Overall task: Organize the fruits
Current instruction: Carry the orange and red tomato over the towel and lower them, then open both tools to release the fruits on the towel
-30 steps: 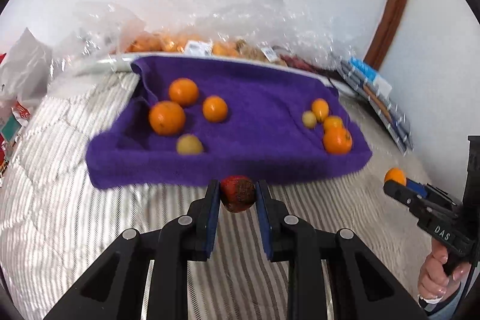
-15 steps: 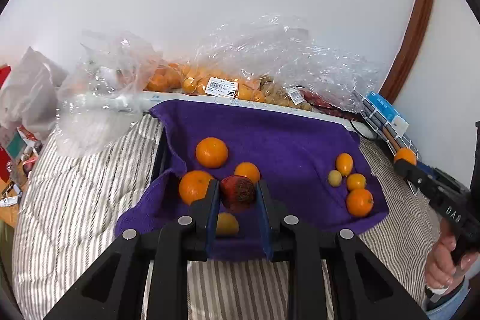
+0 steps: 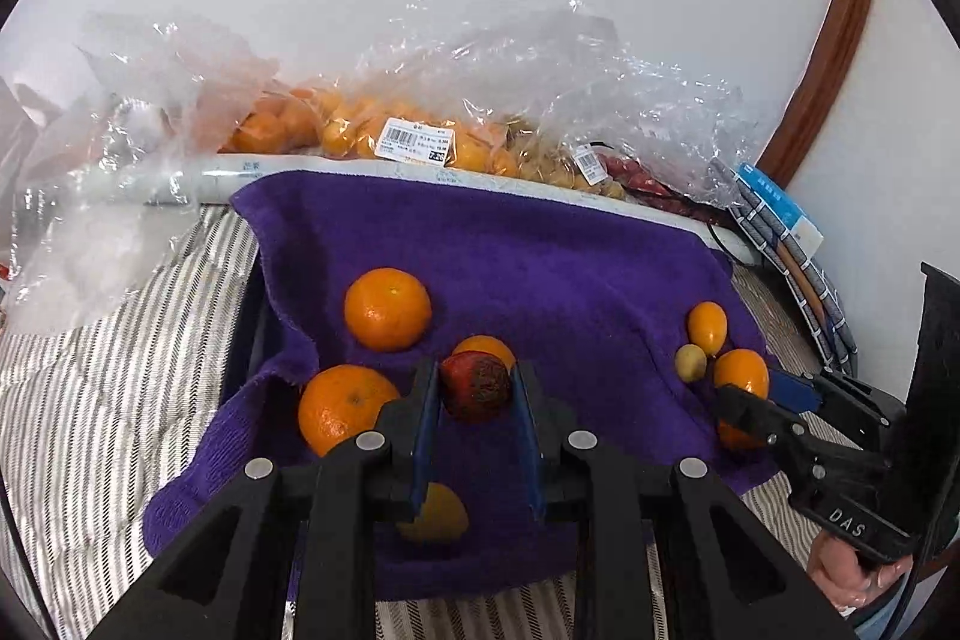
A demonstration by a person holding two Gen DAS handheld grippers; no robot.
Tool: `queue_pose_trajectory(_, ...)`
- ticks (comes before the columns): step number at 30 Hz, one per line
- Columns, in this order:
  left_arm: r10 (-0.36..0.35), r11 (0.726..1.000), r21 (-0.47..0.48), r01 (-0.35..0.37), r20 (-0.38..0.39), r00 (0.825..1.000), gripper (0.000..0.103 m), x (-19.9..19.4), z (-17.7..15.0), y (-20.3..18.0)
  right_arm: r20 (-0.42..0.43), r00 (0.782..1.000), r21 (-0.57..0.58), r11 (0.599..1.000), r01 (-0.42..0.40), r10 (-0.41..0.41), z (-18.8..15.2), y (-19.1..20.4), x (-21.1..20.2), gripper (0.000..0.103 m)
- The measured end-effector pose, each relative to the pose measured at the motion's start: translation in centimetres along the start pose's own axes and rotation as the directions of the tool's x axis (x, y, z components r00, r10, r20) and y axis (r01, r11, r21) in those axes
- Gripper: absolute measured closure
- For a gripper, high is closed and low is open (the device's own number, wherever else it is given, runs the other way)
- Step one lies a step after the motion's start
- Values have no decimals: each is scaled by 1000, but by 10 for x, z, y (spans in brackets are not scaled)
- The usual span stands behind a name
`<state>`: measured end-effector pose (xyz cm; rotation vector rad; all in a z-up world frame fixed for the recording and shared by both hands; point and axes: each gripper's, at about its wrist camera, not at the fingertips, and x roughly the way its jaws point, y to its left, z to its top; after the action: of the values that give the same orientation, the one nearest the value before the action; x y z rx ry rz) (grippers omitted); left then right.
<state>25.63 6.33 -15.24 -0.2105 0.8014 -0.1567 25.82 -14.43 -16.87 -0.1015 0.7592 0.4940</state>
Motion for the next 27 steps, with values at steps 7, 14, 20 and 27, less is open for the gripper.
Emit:
queue_pose_trajectory(7,-34,999,4,35,-35,999,80,10,-8,3,-37,999,-45,999,2,-3,-6,9,16,69)
queue_pose_trajectory(14,-7,1000,16,8,-53,999,80,17,-13,0,-28,999,-72,997,17,-20,-9,14,20,69)
queue_pose_trajectory(20,5,1000,3,-5,-49,999,80,18,-13,4,-19,997,-123,990,75,-78,-13,21,22,69)
queue_pose_trajectory(27,18,999,28,-17,-50,999,79,19,-15,1,3,996,-150,984,94,-95,-17,25,18,51)
